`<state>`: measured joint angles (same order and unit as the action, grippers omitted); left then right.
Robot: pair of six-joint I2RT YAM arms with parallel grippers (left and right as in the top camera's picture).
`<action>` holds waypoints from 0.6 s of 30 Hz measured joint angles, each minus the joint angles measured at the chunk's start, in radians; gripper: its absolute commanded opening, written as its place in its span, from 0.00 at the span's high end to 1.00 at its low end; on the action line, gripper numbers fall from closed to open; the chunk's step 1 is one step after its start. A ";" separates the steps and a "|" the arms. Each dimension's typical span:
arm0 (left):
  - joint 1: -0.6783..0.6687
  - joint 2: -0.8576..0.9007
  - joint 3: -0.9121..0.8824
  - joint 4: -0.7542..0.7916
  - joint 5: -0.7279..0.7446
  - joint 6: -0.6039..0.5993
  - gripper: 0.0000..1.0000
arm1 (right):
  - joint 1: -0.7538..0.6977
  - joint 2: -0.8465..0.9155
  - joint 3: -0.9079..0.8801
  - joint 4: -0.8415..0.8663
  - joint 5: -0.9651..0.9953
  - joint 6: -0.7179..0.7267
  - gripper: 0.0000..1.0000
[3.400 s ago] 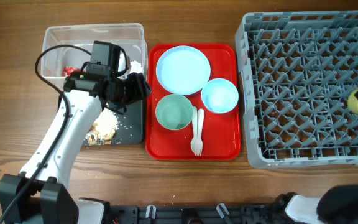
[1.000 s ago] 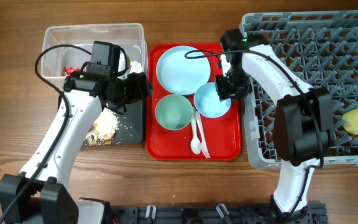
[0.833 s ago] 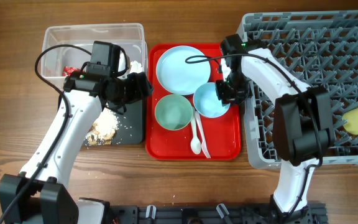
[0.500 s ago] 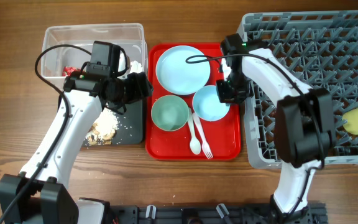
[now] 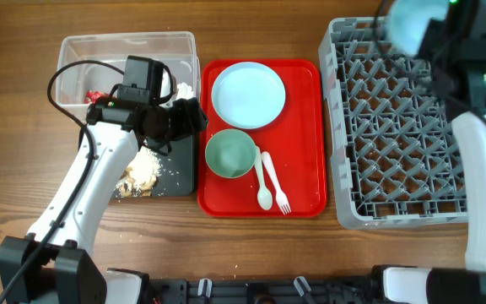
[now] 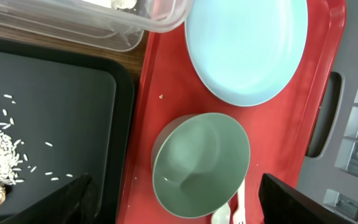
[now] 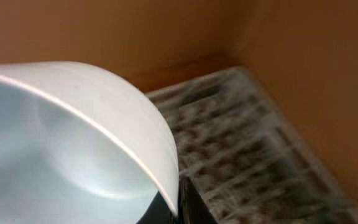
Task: Sort waste into correct bins and load items into the dishwasher rack
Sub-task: 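Carry the light-blue bowl into the dish rack and release it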
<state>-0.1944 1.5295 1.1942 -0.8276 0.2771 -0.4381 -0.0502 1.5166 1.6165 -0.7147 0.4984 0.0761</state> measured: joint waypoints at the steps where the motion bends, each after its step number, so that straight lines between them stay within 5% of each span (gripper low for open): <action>1: 0.000 0.000 0.000 0.000 0.000 0.000 0.15 | -0.023 0.009 0.000 0.025 0.035 -0.014 0.96; 13: 0.000 0.000 0.000 0.001 -0.001 0.000 0.15 | -0.232 0.317 -0.001 0.512 0.603 -0.241 0.96; 18: 0.000 0.000 0.000 0.000 0.000 0.000 0.15 | -0.244 0.476 -0.001 0.545 0.663 -0.322 0.96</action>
<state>-0.1944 1.5295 1.1942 -0.8272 0.2768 -0.4381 -0.2943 1.9926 1.6154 -0.1699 1.1614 -0.2455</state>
